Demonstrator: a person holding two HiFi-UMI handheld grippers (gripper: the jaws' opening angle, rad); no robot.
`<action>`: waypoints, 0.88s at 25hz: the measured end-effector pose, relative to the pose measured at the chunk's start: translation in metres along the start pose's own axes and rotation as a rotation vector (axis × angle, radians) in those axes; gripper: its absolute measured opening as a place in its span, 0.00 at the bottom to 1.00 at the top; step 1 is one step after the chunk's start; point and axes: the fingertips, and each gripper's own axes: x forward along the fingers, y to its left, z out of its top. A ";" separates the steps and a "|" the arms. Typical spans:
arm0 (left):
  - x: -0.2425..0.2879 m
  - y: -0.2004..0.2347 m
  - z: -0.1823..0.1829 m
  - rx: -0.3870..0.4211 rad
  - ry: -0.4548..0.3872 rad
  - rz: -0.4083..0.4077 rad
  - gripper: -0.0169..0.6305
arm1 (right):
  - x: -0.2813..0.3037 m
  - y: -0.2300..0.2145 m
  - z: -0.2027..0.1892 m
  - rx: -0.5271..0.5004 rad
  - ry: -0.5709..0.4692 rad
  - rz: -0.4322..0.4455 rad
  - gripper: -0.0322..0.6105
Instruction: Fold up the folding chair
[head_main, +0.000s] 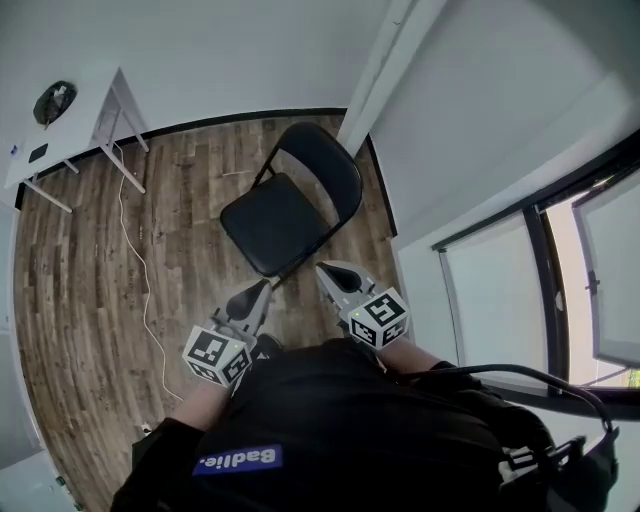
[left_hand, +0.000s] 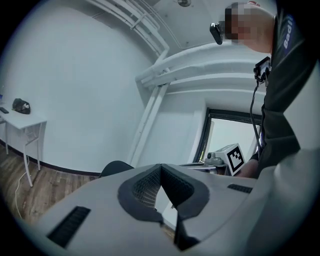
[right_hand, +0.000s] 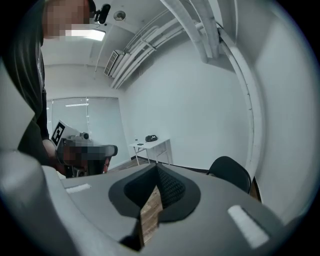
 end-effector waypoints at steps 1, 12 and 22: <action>0.003 0.008 0.001 -0.007 0.001 0.000 0.03 | 0.007 -0.003 0.001 0.001 0.005 -0.002 0.05; 0.058 0.068 0.025 -0.013 -0.013 0.079 0.03 | 0.065 -0.068 0.020 -0.003 0.020 0.059 0.05; 0.143 0.103 0.049 -0.029 -0.044 0.214 0.03 | 0.101 -0.165 0.040 -0.012 0.041 0.176 0.05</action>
